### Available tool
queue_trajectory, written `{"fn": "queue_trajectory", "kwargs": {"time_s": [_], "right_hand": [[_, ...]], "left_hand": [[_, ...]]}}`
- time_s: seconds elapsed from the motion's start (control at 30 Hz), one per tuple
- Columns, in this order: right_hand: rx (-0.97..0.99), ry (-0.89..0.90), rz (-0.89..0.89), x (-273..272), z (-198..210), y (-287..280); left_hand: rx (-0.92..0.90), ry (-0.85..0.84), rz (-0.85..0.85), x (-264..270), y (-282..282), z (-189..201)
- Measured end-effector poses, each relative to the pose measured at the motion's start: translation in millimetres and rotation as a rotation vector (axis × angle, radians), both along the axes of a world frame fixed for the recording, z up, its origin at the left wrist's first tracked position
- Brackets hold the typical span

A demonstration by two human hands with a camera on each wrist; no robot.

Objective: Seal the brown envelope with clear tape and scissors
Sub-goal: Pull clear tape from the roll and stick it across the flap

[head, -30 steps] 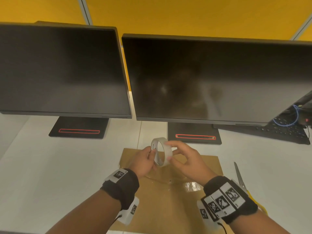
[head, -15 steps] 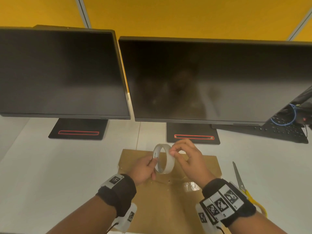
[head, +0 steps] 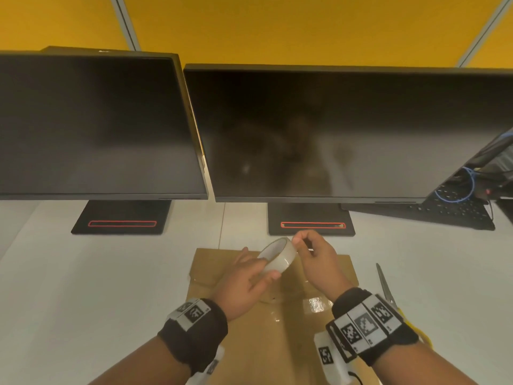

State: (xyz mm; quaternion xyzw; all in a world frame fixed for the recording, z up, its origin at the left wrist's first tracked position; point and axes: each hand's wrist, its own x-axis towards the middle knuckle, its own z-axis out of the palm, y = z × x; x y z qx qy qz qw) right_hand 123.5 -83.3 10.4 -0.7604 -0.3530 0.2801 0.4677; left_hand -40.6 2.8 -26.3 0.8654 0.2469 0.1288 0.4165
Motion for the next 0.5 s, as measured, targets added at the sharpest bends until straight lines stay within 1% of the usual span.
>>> {"fn": "queue_trajectory", "kwargs": {"time_s": [0.07,0.2,0.33,0.5], "right_hand": [[-0.008,-0.004,-0.026,1.5,-1.6,-1.5],[-0.019,-0.029,-0.058,3.6,-0.2,-5.8],[-0.036,-0.056,-0.079,1.2,-1.5,-9.5],[-0.073,-0.069,-0.123,0.1,-1.4,-18.2]], "left_hand": [[-0.056,0.019,0.004,5.2,1.3,3.6],[-0.044,0.002,-0.006,15.3,3.0,16.7],[-0.096,0.004,0.030,18.8,5.1,15.5],[-0.105,0.084,-0.006,28.3,0.6,25.9]]}}
